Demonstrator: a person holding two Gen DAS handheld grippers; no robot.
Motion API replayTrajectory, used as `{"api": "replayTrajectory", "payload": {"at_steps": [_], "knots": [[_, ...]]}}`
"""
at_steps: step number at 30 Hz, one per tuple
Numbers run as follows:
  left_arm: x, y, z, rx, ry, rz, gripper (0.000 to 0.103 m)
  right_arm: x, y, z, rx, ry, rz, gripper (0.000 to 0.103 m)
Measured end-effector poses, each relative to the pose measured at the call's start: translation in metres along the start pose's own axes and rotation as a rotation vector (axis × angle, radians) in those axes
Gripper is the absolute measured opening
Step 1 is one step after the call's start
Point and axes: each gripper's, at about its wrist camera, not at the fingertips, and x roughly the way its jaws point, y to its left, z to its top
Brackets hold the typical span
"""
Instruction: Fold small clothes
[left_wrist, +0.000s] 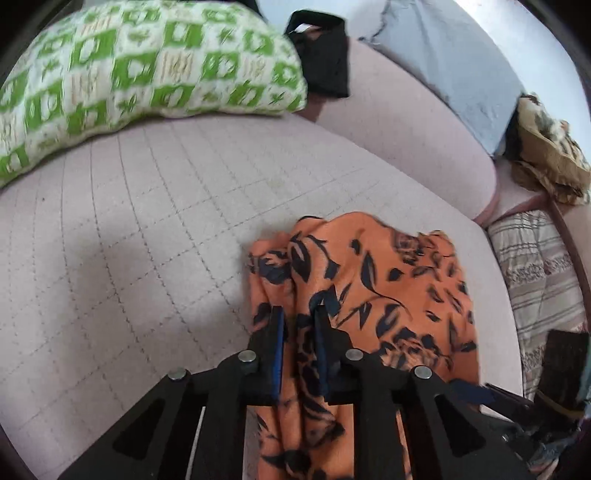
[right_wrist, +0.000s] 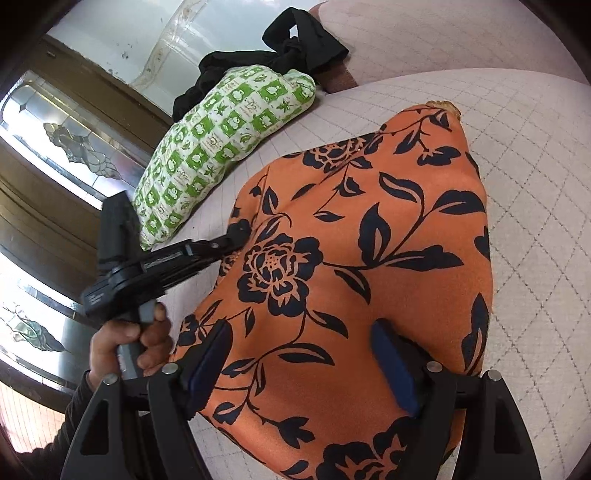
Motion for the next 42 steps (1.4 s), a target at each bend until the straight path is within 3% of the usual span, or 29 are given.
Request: {"api": "replayTrajectory", "payload": {"at_steps": [6,9,11,12,16,23,25,27,30,34,36,42], "knots": [[-0.052,-0.019,-0.026,0.041,-0.054,-0.026,0.026,-0.006,0.004,0.0,0.011,-0.007,-0.001,0.082],[-0.065,-0.029,-0.053,0.106,-0.047,0.033,0.026,-0.017,0.005,-0.001,0.036,-0.03,0.029,0.082],[-0.046,-0.021,-0.07,0.1,0.022,0.141,0.024,-0.023,0.006,-0.004,0.037,-0.041,0.033,0.082],[-0.035,-0.011,-0.077,0.074,0.054,0.161,0.024,-0.025,0.007,-0.007,0.037,-0.036,0.033,0.082],[-0.052,-0.005,-0.079,0.009,0.016,0.091,0.026,-0.035,0.01,-0.017,0.029,-0.032,0.027,0.082],[-0.09,-0.035,-0.102,0.1,-0.053,0.014,0.03,-0.069,0.0,-0.043,0.096,-0.083,0.06,0.082],[-0.075,-0.037,-0.113,0.129,-0.005,0.107,0.03,-0.071,-0.004,-0.051,0.124,-0.082,0.099,0.082],[-0.048,-0.021,-0.124,0.085,0.074,0.192,0.035,-0.062,-0.01,-0.057,0.156,-0.042,0.137,0.083],[-0.062,-0.019,-0.122,0.058,0.049,0.172,0.039,-0.048,-0.022,-0.063,0.193,0.012,0.119,0.082],[-0.089,-0.036,-0.112,0.115,-0.041,0.147,0.04,-0.074,-0.018,-0.061,0.163,-0.072,0.122,0.083],[-0.091,-0.045,-0.106,0.139,-0.061,0.133,0.045,-0.088,-0.025,-0.053,0.171,-0.125,0.11,0.083],[-0.053,-0.062,-0.087,0.195,-0.072,0.15,0.048,-0.077,-0.072,-0.024,0.286,-0.146,0.041,0.083]]}}
